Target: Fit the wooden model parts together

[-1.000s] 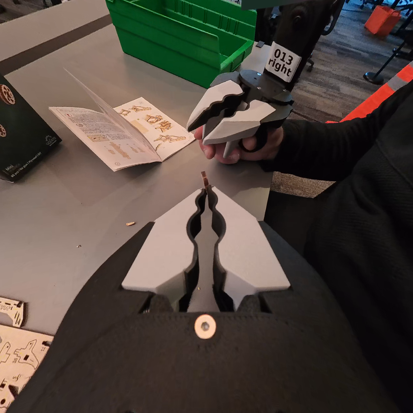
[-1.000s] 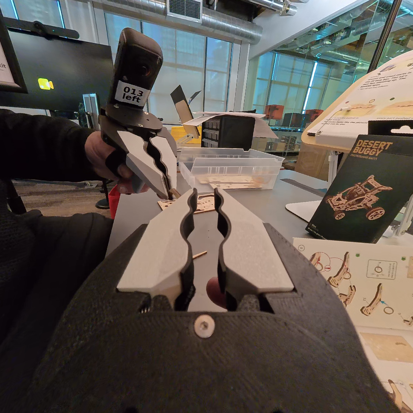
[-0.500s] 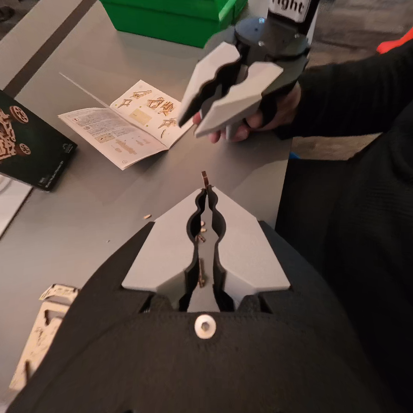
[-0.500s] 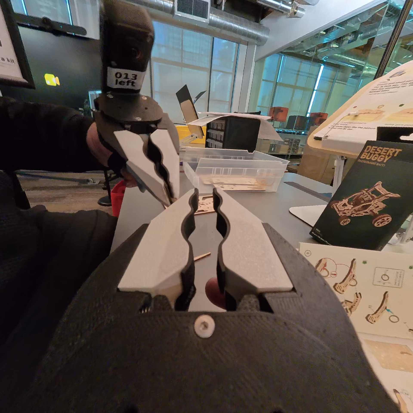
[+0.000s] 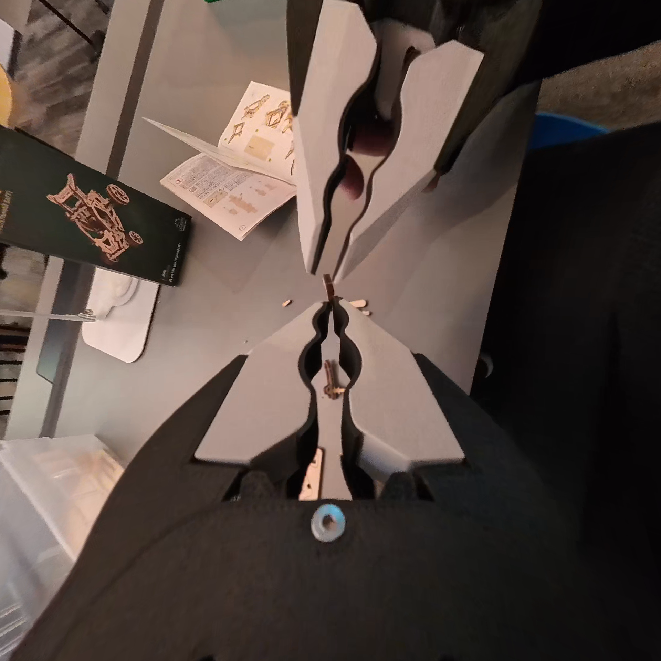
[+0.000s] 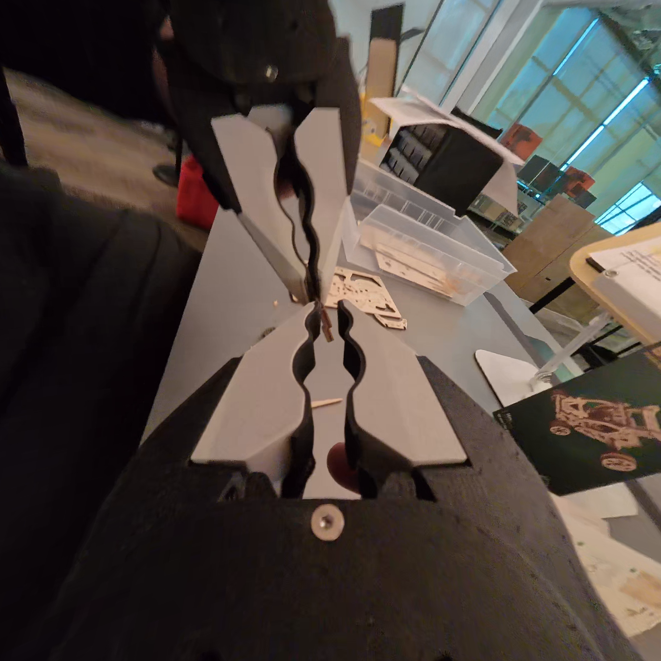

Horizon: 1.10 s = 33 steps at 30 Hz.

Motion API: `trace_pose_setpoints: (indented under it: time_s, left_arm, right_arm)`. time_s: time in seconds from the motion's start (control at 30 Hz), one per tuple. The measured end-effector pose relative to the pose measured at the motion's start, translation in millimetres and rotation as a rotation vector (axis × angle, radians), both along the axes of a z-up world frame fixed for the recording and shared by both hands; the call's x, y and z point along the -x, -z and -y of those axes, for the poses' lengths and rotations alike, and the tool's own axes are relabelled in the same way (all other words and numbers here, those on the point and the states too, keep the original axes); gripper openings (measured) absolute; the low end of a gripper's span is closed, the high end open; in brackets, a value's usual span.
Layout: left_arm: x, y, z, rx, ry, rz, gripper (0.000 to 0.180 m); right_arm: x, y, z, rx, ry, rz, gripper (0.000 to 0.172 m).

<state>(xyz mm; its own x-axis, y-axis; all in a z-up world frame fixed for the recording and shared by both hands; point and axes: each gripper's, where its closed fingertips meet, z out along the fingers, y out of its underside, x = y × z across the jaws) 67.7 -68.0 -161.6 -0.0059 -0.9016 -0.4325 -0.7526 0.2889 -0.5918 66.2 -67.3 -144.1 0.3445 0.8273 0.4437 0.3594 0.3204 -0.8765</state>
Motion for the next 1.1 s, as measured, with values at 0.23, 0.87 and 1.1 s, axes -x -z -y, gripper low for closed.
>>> trace_pose_setpoints:
  time_s: [0.23,0.87,1.1]
  left_arm:
    - [3.7,2.2,1.4,-0.108,0.042,-0.086,0.0]
    - [58.7,88.1,-32.2,0.19,-0.275,-0.12,0.059]
    - [52.4,89.2,-34.7,0.206,-0.251,-0.067,0.013]
  right_arm:
    - [7.8,12.2,1.8,-0.078,-0.018,0.145,0.003]
    - [-12.6,29.0,-13.0,-0.017,0.051,0.087,0.001]
    - [-13.5,31.2,-14.1,0.004,0.049,0.069,0.002]
